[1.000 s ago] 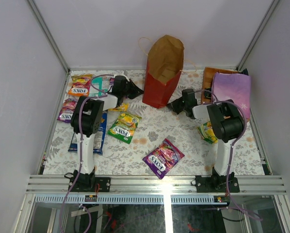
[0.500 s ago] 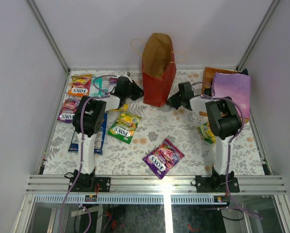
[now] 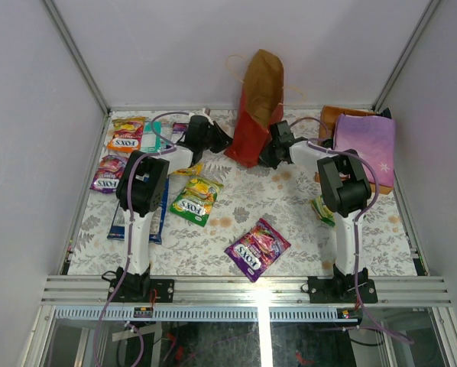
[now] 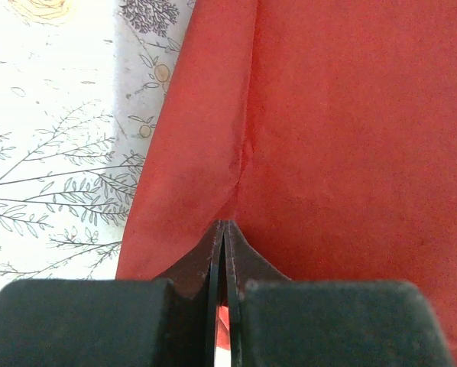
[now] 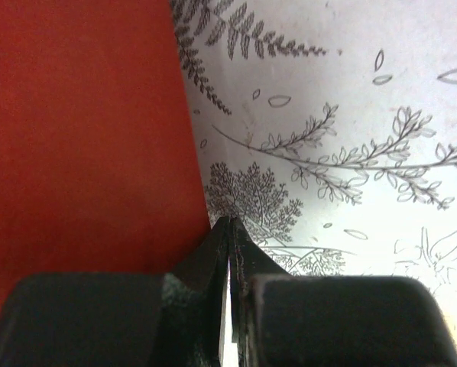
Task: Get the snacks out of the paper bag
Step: Adjust the paper bag at the center of the board.
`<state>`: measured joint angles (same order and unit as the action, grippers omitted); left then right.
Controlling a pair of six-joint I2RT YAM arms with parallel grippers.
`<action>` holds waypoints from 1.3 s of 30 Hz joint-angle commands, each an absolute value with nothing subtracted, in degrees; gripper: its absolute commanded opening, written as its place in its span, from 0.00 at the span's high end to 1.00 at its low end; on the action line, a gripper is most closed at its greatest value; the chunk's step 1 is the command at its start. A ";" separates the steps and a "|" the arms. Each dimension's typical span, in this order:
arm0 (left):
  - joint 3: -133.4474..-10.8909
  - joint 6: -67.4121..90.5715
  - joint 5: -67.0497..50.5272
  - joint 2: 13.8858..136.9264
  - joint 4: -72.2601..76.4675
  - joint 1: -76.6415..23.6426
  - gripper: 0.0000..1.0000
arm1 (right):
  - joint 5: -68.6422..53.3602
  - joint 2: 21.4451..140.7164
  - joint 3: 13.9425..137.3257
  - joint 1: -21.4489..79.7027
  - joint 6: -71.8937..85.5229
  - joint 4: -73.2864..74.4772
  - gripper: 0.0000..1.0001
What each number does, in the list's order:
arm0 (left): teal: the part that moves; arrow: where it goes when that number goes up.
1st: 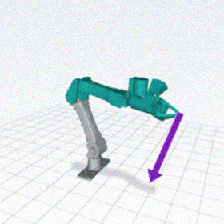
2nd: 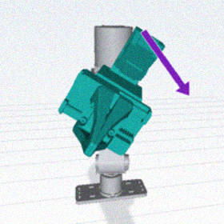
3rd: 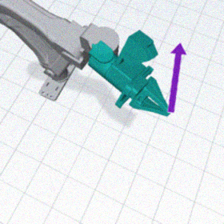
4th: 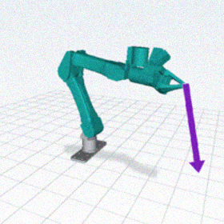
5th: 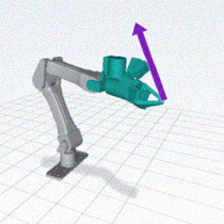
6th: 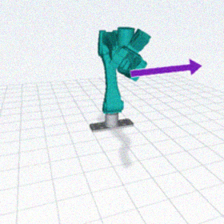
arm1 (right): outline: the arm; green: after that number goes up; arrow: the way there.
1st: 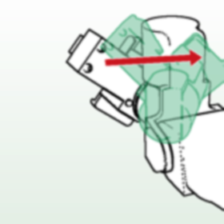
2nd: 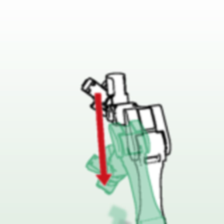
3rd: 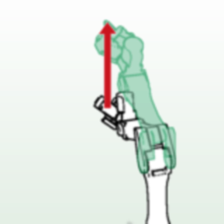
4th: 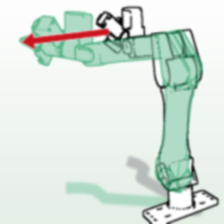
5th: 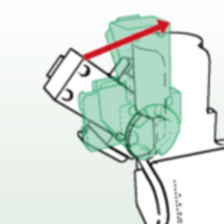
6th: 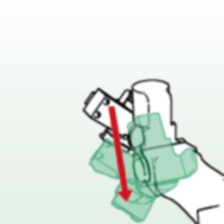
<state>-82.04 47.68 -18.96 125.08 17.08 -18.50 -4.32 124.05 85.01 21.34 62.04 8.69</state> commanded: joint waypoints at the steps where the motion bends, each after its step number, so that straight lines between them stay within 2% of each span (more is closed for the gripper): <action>1: -82.73 47.37 -20.61 125.25 17.75 -20.99 1.00 | -4.08 122.06 88.24 23.33 64.32 7.95 1.00; 16: -73.61 47.64 -18.85 121.20 21.43 -21.20 1.00 | -3.76 115.89 80.89 20.55 79.18 -8.29 1.00; 21: -73.21 47.64 -19.11 121.24 21.45 -19.60 1.00 | -4.14 114.50 81.76 19.93 72.63 -3.45 1.00; 25: -71.46 47.34 -19.07 119.63 21.79 -17.22 1.00 | -2.51 112.21 76.63 19.11 67.79 -1.98 1.00; 32: -68.37 46.59 -18.90 117.53 21.84 -14.81 0.99 | -2.78 112.12 71.87 17.04 60.64 -1.19 0.94; 33: -67.96 46.58 -18.75 117.18 22.00 -14.56 0.98 | -3.02 112.08 71.91 17.04 59.30 -1.00 0.91; 35: -67.11 46.58 -18.66 116.61 22.35 -14.35 0.95 | -3.65 111.62 71.86 16.97 56.20 -1.15 0.78; 38: -66.84 46.17 -18.62 116.25 22.26 -14.32 0.87 | -2.71 109.91 69.48 16.96 51.36 -2.19 0.41; 39: -66.78 46.14 -18.67 116.23 22.24 -14.33 0.85 | -2.72 108.86 67.63 17.01 49.79 -3.71 0.34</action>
<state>-67.31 47.57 -18.22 118.30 19.75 -14.31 -2.66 113.25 71.18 16.91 58.13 -0.82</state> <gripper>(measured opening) 0.119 0.536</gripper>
